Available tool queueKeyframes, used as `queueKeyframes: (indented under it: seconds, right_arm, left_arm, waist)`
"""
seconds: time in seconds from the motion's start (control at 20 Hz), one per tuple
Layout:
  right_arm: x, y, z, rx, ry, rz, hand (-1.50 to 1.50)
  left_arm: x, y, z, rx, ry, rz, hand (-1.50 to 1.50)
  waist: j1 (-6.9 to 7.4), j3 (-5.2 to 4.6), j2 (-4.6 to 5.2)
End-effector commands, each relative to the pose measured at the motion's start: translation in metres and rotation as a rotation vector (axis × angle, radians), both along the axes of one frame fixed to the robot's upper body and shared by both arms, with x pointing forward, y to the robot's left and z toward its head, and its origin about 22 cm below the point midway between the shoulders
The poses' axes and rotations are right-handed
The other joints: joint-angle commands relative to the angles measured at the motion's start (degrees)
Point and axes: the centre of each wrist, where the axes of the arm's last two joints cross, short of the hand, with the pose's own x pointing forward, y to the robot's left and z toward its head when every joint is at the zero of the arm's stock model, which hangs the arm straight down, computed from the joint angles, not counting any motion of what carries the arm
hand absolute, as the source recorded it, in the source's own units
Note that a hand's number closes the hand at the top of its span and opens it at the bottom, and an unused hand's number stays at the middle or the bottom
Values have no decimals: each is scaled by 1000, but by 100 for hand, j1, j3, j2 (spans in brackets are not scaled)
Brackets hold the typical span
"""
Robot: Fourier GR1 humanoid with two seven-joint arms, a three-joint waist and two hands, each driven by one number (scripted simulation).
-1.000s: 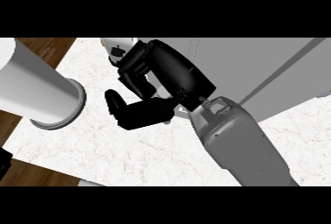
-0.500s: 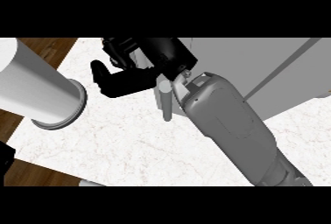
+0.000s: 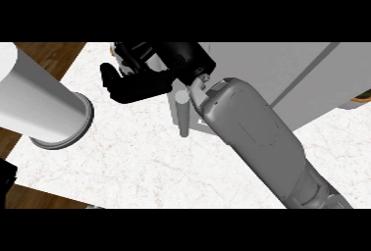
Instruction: Pick up the wine, place it into the cabinet and close the cabinet
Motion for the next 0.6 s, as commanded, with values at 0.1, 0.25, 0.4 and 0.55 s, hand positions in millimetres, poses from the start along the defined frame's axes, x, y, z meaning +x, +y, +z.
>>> queueKeyframes:
  seconds: [0.1, 0.25, 0.4, 0.55]
  right_arm:
    - [52, -65, -24, 1, 106, -245, 150]
    - [53, -68, -35, 8, 104, -218, 150]
    - [56, -75, -36, 9, 92, -206, 150]
    - [57, -75, -40, 20, 81, -182, 150]
  left_arm:
    - [-1, 4, -2, 11, 3, 20, 150]
    - [-4, 0, -8, -8, 13, 24, 150]
    - [-5, -1, -9, -12, 9, 32, 150]
    - [-3, 3, -5, -4, 1, 40, 150]
  waist:
    - [-272, 111, 340]
    - [-349, 110, 347]
    - [-374, 113, 346]
    - [-407, 117, 357]
